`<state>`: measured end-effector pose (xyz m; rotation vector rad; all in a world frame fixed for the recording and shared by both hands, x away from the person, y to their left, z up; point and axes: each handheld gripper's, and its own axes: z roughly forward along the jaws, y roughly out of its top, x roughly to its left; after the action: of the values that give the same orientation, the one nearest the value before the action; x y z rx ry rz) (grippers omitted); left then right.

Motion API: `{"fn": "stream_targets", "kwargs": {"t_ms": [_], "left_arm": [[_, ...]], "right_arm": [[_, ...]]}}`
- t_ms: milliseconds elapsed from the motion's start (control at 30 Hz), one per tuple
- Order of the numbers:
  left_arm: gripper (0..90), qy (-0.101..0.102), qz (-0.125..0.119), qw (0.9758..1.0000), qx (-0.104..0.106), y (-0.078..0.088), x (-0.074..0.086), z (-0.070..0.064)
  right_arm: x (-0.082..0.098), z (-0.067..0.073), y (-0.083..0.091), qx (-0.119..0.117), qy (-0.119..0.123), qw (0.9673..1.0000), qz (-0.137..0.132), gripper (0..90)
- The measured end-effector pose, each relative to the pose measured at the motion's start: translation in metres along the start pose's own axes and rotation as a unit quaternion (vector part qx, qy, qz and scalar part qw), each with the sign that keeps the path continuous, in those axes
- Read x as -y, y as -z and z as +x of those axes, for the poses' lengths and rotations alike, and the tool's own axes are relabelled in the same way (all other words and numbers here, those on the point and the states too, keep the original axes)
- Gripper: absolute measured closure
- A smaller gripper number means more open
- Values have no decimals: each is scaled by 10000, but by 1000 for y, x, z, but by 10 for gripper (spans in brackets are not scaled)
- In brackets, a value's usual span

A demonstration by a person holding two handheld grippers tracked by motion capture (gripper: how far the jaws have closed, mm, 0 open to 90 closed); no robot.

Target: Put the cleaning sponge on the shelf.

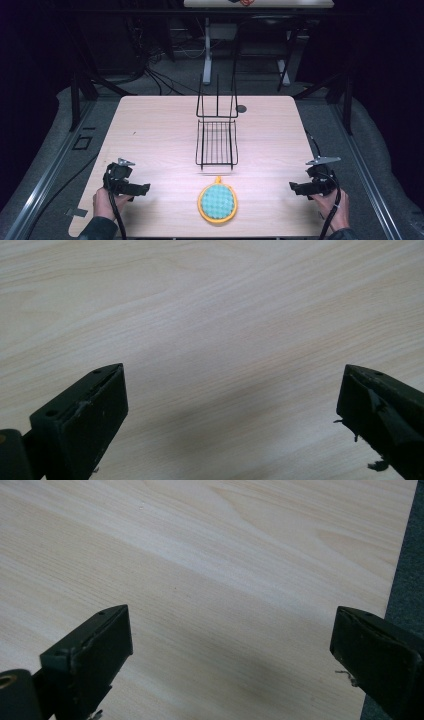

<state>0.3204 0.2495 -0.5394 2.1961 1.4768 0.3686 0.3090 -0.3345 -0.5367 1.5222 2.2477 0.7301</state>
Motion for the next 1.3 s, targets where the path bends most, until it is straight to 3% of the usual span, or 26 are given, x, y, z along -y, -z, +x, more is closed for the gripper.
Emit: {"fn": "stream_targets", "kwargs": {"t_ms": [567, 1033, 1300], "left_arm": [[2, 15, -93, 9992, 382, 7, -5, -14], [2, -170, -192, 9968, 759, 10, -13, -38], [2, -389, -196, 9945, 953, 7, -20, -61]], "right_arm": [[-2, 4, 0, -2, 130, 9999, 43, 34], [-2, 5, -1, -2, 173, 9998, 89, 35], [-3, 5, -1, -9, 201, 9998, 89, 38]]}}
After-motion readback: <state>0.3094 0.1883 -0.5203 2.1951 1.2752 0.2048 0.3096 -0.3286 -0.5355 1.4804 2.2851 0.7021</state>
